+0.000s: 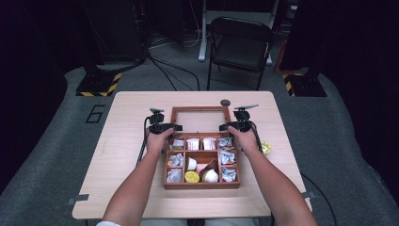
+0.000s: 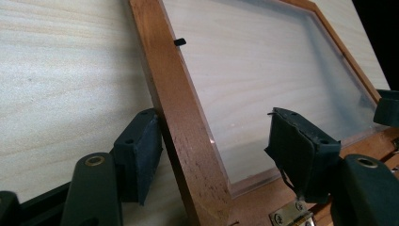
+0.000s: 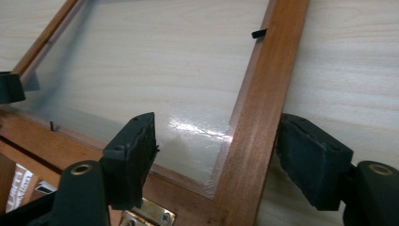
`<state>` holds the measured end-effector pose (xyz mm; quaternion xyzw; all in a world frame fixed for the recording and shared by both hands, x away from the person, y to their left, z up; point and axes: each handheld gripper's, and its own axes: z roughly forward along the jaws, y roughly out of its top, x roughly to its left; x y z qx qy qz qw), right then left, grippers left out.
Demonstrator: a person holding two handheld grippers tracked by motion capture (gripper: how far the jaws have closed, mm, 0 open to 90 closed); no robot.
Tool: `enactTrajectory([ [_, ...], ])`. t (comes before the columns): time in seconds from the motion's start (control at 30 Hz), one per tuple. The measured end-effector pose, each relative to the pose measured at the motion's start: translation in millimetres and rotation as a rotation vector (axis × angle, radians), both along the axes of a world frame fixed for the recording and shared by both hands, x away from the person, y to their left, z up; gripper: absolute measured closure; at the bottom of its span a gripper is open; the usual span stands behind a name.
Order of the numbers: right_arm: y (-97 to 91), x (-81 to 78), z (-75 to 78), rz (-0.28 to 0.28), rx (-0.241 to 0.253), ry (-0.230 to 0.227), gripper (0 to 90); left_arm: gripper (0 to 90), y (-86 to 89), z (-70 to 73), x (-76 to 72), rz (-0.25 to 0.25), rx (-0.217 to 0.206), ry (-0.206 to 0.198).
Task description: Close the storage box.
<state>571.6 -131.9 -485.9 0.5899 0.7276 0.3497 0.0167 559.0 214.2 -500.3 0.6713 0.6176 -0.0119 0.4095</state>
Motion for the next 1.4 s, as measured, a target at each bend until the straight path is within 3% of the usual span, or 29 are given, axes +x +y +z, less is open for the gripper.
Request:
enactTrajectory([
  [0.2, 1.1, 1.4, -0.8, 0.001, 0.01, 0.012, 27.8, 35.0, 0.7, -3.4, 2.3, 0.002, -0.032, 0.006],
  [0.77, 0.9, 1.9, -0.4, -0.014, 0.028, 0.026, 28.9, 34.6, -0.1, -3.8, 3.6, 0.006, -0.036, 0.007],
  [1.33, -1.2, -0.1, 7.6, -0.008, 0.021, -0.016, 33.7, 37.8, 0.4, 3.2, 2.2, 0.013, -0.039, -0.027],
  [1.4, -2.0, 0.4, 7.6, 0.003, 0.015, -0.039, 33.8, 37.8, 0.6, 4.2, 2.1, 0.012, -0.04, -0.028],
])
